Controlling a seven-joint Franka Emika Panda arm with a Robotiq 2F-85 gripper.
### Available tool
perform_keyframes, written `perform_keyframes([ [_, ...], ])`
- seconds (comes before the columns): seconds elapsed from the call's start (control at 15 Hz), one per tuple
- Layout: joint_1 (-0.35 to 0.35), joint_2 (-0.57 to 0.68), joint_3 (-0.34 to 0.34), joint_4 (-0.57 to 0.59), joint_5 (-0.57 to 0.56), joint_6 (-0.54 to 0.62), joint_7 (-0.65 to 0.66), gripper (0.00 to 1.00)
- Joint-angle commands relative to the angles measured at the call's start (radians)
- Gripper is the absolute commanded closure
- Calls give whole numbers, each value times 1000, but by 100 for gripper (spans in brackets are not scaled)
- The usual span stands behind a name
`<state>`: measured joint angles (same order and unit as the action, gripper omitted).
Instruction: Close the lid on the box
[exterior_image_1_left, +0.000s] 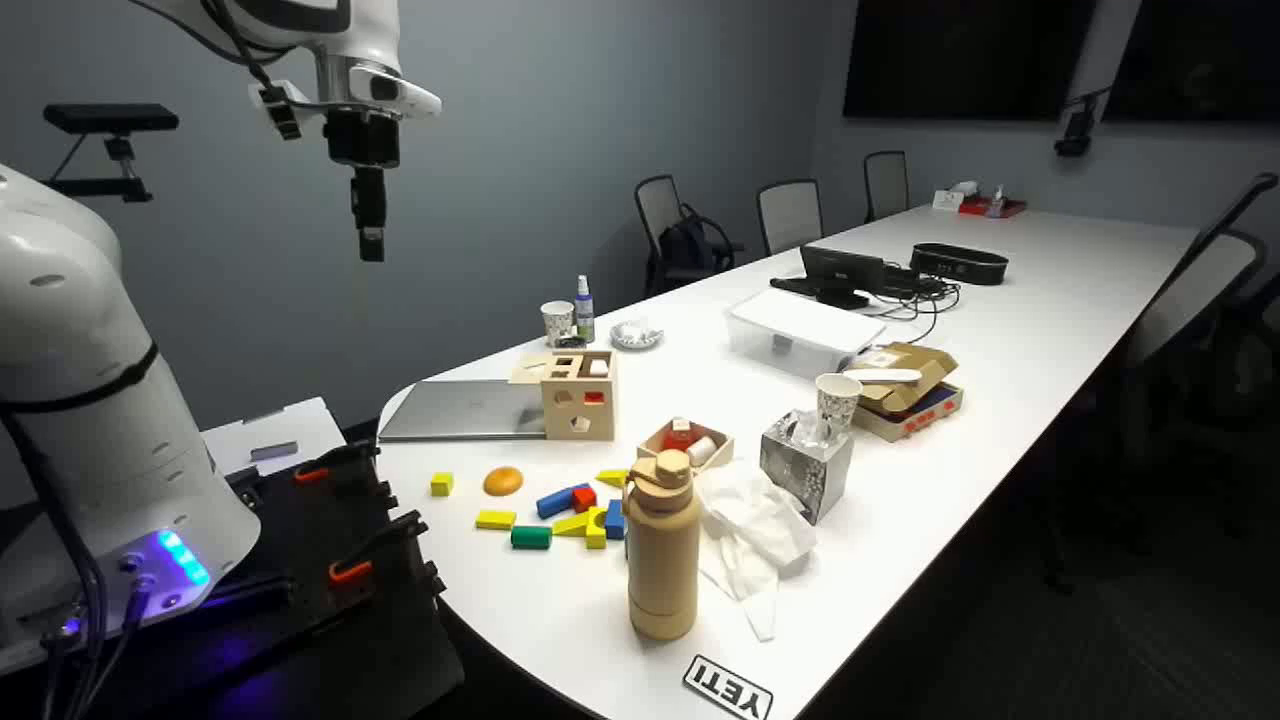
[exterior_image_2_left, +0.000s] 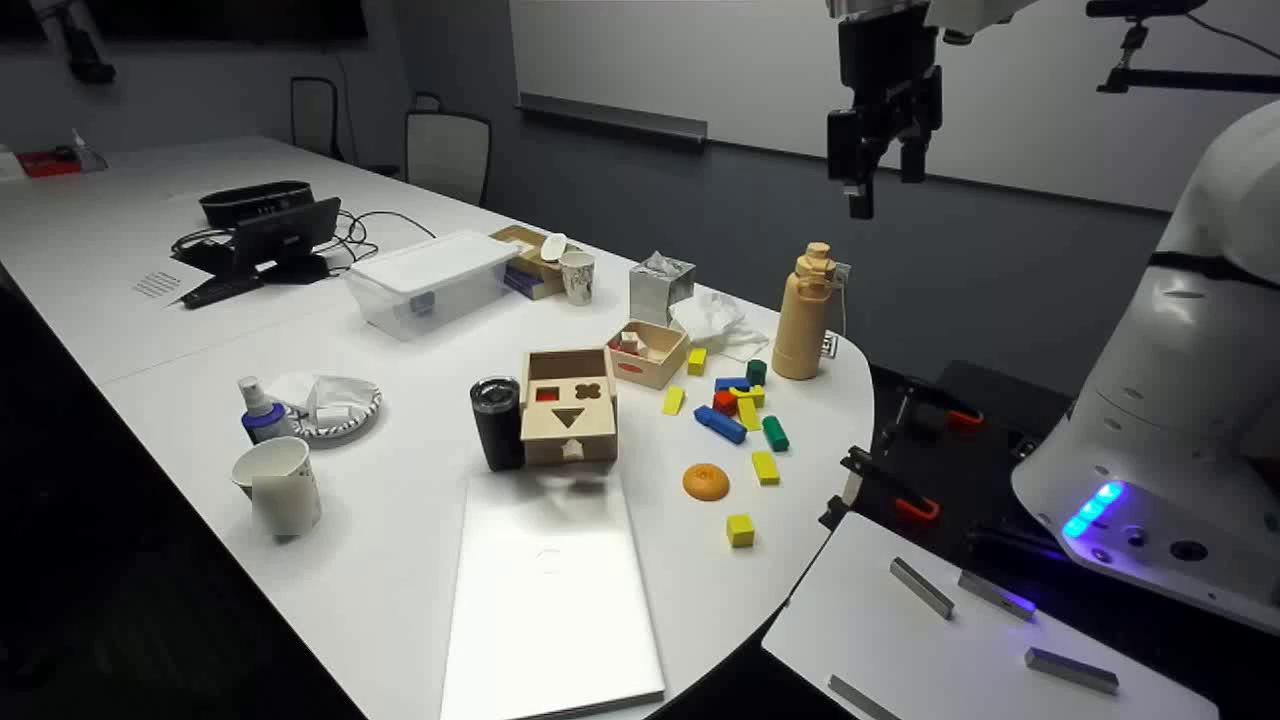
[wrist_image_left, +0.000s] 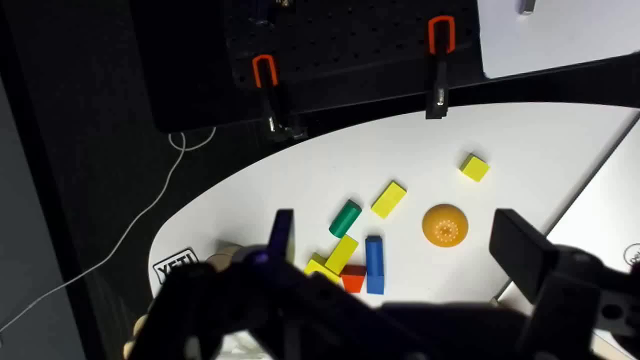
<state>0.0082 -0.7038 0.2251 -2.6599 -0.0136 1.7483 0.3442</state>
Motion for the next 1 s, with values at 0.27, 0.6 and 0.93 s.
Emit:
perform_keyframes([
  [0.27,2,107,4,44,11,72,45,0],
  [0.6,39,387,96,133,136,389,243,0],
  [0.93,54,706,149,264,35,690,514,0],
])
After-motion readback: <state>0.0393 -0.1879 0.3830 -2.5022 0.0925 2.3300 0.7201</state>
